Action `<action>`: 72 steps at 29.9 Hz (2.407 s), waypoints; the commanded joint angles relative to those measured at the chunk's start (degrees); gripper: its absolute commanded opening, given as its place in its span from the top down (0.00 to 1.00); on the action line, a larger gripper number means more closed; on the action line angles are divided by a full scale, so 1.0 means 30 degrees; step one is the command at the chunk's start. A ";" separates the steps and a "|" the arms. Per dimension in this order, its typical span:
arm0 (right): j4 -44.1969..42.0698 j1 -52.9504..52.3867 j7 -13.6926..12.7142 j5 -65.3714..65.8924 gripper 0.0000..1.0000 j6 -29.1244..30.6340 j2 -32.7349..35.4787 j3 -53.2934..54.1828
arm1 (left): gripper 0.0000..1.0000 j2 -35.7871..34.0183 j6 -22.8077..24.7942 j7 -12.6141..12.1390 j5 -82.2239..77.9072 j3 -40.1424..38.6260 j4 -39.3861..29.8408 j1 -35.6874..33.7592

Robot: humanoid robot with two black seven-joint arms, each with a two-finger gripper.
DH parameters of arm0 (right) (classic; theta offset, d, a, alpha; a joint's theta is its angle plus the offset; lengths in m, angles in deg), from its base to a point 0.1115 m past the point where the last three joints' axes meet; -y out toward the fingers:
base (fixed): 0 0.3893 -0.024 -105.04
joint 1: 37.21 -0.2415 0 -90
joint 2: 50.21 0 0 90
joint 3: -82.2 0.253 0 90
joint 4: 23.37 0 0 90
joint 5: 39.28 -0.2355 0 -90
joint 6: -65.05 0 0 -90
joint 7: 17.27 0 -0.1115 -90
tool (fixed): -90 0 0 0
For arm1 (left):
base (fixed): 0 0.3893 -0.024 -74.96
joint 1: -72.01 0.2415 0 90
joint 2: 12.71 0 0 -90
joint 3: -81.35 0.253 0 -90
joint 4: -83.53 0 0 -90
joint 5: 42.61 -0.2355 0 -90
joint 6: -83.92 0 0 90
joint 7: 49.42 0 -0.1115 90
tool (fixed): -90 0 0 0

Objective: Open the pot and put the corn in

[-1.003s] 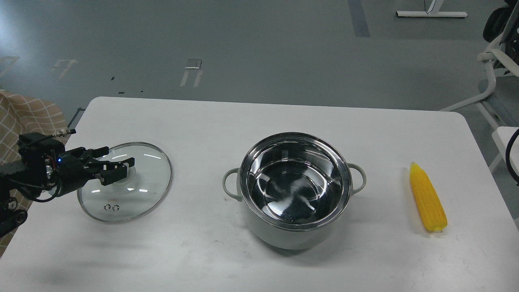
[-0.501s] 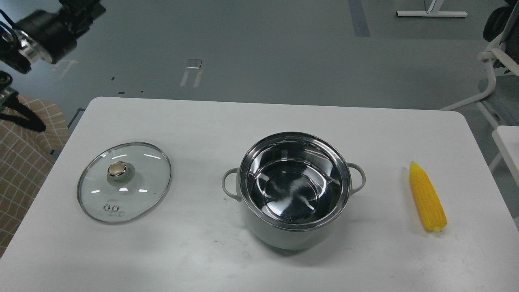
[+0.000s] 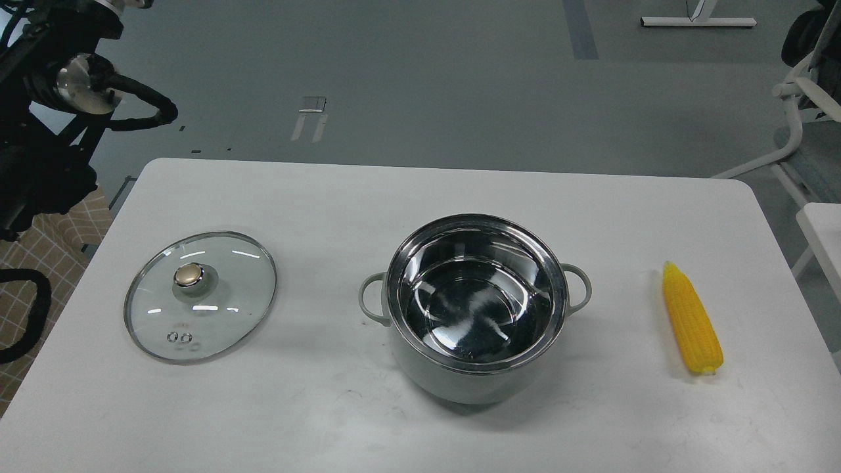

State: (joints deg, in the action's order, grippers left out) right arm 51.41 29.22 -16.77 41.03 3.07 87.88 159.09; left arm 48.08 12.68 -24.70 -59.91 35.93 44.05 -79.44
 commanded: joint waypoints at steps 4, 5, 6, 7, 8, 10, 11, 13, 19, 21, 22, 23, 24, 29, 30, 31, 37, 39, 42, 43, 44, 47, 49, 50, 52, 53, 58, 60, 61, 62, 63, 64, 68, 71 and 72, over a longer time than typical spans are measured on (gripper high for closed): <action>0.0036 0.0825 0.0008 0.6152 0.00 -0.0007 -0.1143 -0.3240 | 0.03 0.0159 0.0163 0.0020 0.0084 -0.0034 0.0154 0.0355; -0.0052 0.0912 0.0008 0.6537 0.00 -0.0007 -0.1233 -0.3537 | 0.03 0.0159 0.0163 -0.0009 0.0084 -0.0034 0.0154 0.0385; -0.0256 0.1058 -0.0021 0.7034 0.00 -0.0007 -0.1553 -0.3917 | 0.03 0.0159 0.0163 0.0020 0.0084 -0.0034 0.0154 0.0472; -0.0345 0.1118 -0.0022 0.7097 0.00 -0.0007 -0.1730 -0.4065 | 0.03 0.0130 0.0192 -0.0009 0.0055 -0.0034 0.0154 0.0473; -0.0404 0.1205 -0.0022 0.7156 0.00 -0.0007 -0.1906 -0.4212 | 0.03 0.0129 0.0192 -0.0009 0.0084 -0.0063 0.0154 0.0473; -0.0405 0.1556 -0.0051 0.7507 0.00 -0.0007 -0.2434 -0.4506 | 0.03 0.0100 0.0134 -0.0009 0.0084 -0.0122 0.0154 0.0444; -0.0347 0.1906 -0.0051 0.7740 0.00 -0.0007 -0.2638 -0.4738 | 0.03 0.0100 -0.0012 -0.0009 0.0055 -0.0151 0.0154 0.0444; -0.0346 0.2231 -0.0139 0.8239 0.01 -0.0007 -0.2874 -0.5033 | 0.03 0.0100 -0.0071 -0.0009 0.0055 -0.0151 0.0154 0.0444; -0.0376 0.3168 -0.0344 0.9587 0.04 -0.0007 -0.3255 -0.5327 | 0.03 0.0188 -0.0101 -0.0009 0.0055 -0.0122 0.0154 0.0444; -0.0375 0.3345 -0.0403 0.9676 0.07 -0.0007 -0.3255 -0.5327 | 0.03 0.0188 -0.0101 -0.0009 0.0026 -0.0093 0.0154 0.0473; -0.0376 0.3403 -0.0403 0.9676 0.10 -0.0007 -0.3255 -0.5356 | 0.03 0.0159 -0.0101 -0.0009 0.0026 -0.0093 0.0154 0.0473; -0.0376 0.3433 -0.0490 0.9705 0.17 -0.0007 -0.3255 -0.5356 | 0.03 0.0188 -0.0101 -0.0009 0.0026 -0.0064 0.0154 0.0473; -0.0376 0.3462 -0.0693 0.9705 0.27 -0.0007 -0.3255 -0.5356 | 0.03 0.0188 -0.0101 -0.0009 0.0026 -0.0063 0.0154 0.0473; -0.0317 0.3842 -0.1018 0.9705 0.48 -0.0007 -0.3489 -0.5356 | 0.03 0.0130 -0.0101 -0.0009 0.0026 -0.0092 0.0154 0.0473; -0.0317 0.3843 -0.1018 0.9676 0.51 -0.0007 -0.3490 -0.5327 | 0.03 0.0129 -0.0101 -0.0009 0.0026 -0.0122 0.0154 0.0444; -0.0317 0.3843 -0.1018 0.9676 0.60 -0.0007 -0.3490 -0.5327 | 0.03 0.0100 -0.0101 -0.0009 0.0026 -0.0122 0.0154 0.0415; -0.0288 0.3872 -0.1018 0.9559 0.88 -0.0007 -0.3519 -0.5356 | 0.03 0.0100 -0.0101 -0.0038 0.0026 -0.0063 0.0154 0.0385; -0.0141 0.3785 -0.0960 0.9442 0.94 -0.0007 -0.3548 -0.5123 | 0.03 0.0071 -0.0101 -0.0038 0.0026 -0.0093 0.0154 0.0385; 0.0238 0.3492 -0.0842 0.9179 1.00 -0.0007 -0.3490 -0.4218 | 0.03 0.0071 -0.0130 -0.0067 -0.0003 -0.0063 0.0125 0.0385; 0.0501 0.3201 -0.0842 0.8946 1.00 -0.0007 -0.3490 -0.3169 | 0.03 0.0071 -0.0101 -0.0067 -0.0004 -0.0034 0.0038 0.0356; 0.0561 0.3053 -0.0842 0.8770 1.00 -0.0007 -0.3548 -0.2492 | 0.03 0.0042 -0.0101 -0.0067 -0.0004 -0.0034 0.0037 0.0327; 0.1438 0.2321 -0.0813 0.7512 1.00 -0.0007 -0.3840 -0.0027 | 0.03 0.0071 -0.0101 -0.0096 -0.0004 -0.0034 -0.0021 0.0180; 0.2343 0.1592 -0.0813 0.6083 1.00 -0.0007 -0.3900 0.0530 | 0.03 0.0100 -0.0101 -0.0097 -0.0004 -0.0005 -0.0021 0.0151; 0.2610 0.1326 -0.0813 0.5492 1.00 -0.0007 -0.3900 0.0533 | 0.03 0.0100 -0.0101 -0.0097 -0.0004 -0.0005 -0.0021 0.0151; 0.3895 0.0274 -0.0813 0.3562 1.00 -0.0007 -0.4336 0.0475 | 0.03 0.0158 -0.0101 -0.0097 -0.0033 -0.0005 -0.0021 0.0151; 0.4250 0.0066 -0.0842 0.3205 1.00 -0.0007 -0.4745 0.0445 | 0.03 0.0159 -0.0101 -0.0097 -0.0033 -0.0005 -0.0021 0.0151; 0.5922 -0.0610 -0.1105 0.2908 1.00 -0.0007 -0.8028 -0.0197 | 0.03 0.0188 -0.0130 -0.0126 -0.0033 -0.0005 -0.0080 0.0151; 0.6040 -0.0843 -0.1077 0.2938 1.00 -0.0007 -0.8207 -0.2355 | 0.03 0.0159 -0.0130 -0.0126 -0.0091 0.0112 -0.0109 0.0151; 0.6040 -0.0845 -0.1076 0.2938 1.00 -0.0007 -0.8207 -0.2368 | 0.03 0.0159 -0.0130 -0.0126 -0.0092 0.0113 -0.0109 0.0151; 0.6069 -0.0874 -0.1076 0.2967 1.00 -0.0007 -0.8207 -0.3615 | 0.03 0.0130 -0.0101 -0.0155 -0.0121 0.0142 -0.0109 0.0151; 0.6099 -0.0845 -0.1076 0.3054 1.00 -0.0007 -0.8207 -0.4875 | 0.03 0.0042 -0.0072 -0.0184 -0.0121 0.0142 -0.0109 0.0151; 0.6099 -0.0874 -0.1076 0.3142 1.00 -0.0007 -0.8207 -0.5467 | 0.03 -0.0016 -0.0043 -0.0185 -0.0121 0.0142 -0.0109 0.0151; 0.6128 -0.0874 -0.1076 0.3348 1.00 -0.0007 -0.8177 -0.7464 | 0.03 -0.0163 0.0045 -0.0185 -0.0121 0.0142 -0.0109 0.0122; 0.6157 -0.0845 -0.1047 0.3289 0.92 -0.0007 -0.8177 -0.7728 | 0.03 -0.0135 0.0046 -0.0185 -0.0121 0.0142 -0.0109 0.0151; 0.6129 -0.0903 -0.0989 0.3289 0.90 -0.0007 -0.8148 -0.8164 | 0.03 -0.0134 0.0046 -0.0156 -0.0121 0.0142 -0.0109 0.0151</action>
State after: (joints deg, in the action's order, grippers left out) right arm 69.81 26.59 -20.01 51.00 3.05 63.32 136.64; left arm 47.64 12.79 -25.26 -60.30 36.38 43.71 -79.09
